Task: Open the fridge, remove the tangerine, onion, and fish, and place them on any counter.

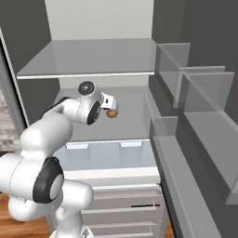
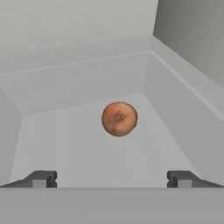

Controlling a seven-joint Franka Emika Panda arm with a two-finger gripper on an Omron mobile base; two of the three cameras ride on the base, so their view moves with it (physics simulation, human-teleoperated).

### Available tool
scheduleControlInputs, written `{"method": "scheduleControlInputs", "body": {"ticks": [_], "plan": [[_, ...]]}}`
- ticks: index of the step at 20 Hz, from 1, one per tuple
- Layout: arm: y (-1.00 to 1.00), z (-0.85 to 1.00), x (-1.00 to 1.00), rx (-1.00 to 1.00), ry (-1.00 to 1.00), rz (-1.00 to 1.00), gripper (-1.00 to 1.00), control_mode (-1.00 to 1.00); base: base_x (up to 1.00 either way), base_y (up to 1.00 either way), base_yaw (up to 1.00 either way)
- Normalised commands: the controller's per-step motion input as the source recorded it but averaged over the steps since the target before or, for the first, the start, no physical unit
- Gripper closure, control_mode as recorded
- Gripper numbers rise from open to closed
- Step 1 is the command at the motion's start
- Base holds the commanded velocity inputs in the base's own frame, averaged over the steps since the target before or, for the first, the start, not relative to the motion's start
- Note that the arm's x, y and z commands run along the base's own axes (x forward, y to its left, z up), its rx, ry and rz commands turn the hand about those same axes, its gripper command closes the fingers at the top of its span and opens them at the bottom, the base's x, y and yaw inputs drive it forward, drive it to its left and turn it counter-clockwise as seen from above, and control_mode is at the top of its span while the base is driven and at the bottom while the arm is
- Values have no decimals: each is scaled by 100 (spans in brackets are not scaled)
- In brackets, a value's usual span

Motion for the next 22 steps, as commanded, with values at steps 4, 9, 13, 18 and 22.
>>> {"method": "scheduleControlInputs", "body": {"ticks": [4,9,13,18,22], "plan": [[0,-49,13,0,0,0,-100,-100,0,0,0],[0,-29,31,0,0,0,-100,-100,0,0,0],[0,-9,56,0,0,0,-100,-100,0,0,0],[0,0,62,0,0,0,-100,-100,0,0,0],[-3,-12,45,0,0,0,-100,-100,0,0,0]]}}
